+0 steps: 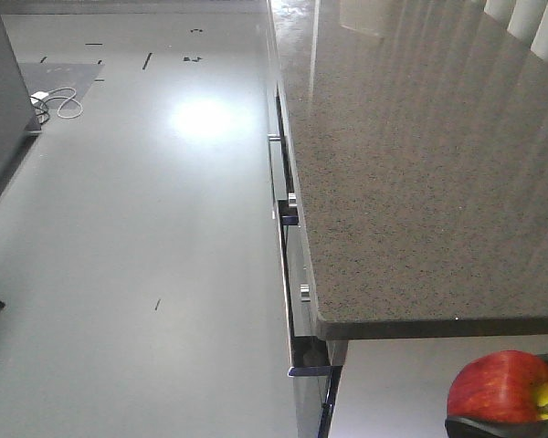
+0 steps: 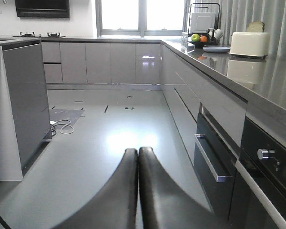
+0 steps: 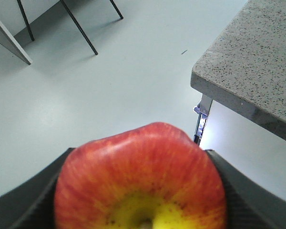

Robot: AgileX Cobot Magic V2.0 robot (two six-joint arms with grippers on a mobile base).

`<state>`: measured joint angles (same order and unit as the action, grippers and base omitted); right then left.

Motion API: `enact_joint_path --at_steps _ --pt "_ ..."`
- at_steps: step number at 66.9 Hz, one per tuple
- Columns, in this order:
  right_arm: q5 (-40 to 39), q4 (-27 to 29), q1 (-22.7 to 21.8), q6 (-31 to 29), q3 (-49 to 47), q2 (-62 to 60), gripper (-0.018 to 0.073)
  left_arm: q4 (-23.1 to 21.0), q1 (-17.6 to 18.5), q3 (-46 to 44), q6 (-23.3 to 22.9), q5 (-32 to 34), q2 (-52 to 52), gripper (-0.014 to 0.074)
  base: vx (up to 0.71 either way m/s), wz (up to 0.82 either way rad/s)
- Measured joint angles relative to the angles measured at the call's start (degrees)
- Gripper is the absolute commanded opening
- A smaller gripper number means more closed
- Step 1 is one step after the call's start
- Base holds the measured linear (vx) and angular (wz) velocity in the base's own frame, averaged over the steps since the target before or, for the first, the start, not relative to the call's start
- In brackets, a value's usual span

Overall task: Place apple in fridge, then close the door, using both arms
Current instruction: 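Lift the apple off the countertop with the right gripper, then drive the base toward the open refrigerator holding the apple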

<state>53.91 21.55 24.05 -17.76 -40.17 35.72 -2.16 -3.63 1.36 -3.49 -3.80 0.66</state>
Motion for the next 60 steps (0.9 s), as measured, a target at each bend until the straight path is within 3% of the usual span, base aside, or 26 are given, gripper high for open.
enact_joint_path --at_steps 60 --pt "0.0 0.0 0.0 0.0 0.0 0.0 0.0088 0.0 0.0 0.0 0.0 0.0 0.0 -0.0006 0.00 0.04"
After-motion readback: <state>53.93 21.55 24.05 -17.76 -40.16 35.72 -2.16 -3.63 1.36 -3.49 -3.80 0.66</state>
